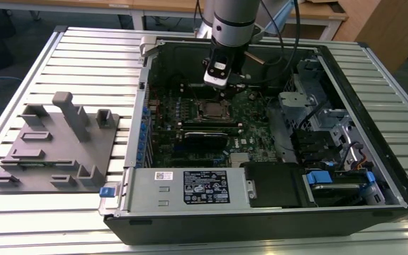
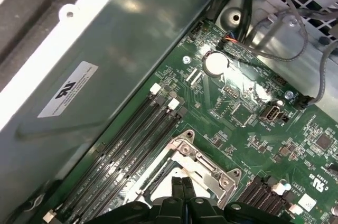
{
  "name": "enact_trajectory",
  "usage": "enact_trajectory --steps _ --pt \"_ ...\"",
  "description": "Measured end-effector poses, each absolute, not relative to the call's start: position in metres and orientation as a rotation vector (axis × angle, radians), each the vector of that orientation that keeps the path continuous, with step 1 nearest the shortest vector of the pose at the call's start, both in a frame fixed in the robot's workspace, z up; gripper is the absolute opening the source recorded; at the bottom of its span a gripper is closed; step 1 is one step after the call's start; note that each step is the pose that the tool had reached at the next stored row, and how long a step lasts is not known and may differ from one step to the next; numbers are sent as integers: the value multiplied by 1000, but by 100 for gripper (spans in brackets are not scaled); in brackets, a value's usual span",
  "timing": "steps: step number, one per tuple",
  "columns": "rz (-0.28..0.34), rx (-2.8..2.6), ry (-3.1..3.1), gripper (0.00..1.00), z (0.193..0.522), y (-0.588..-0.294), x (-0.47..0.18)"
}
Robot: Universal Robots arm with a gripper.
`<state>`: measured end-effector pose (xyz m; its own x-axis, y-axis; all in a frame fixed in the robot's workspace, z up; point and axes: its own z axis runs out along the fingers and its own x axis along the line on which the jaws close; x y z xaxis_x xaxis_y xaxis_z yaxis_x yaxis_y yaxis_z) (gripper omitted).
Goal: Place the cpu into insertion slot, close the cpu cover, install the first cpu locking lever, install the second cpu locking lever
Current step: 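Close the cpu cover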
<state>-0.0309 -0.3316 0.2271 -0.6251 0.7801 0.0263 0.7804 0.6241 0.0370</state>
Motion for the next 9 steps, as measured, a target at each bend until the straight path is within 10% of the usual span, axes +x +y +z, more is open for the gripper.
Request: enact_trajectory --steps 9 --pt "-70 -1305 -2848 10 227 -332 -31"
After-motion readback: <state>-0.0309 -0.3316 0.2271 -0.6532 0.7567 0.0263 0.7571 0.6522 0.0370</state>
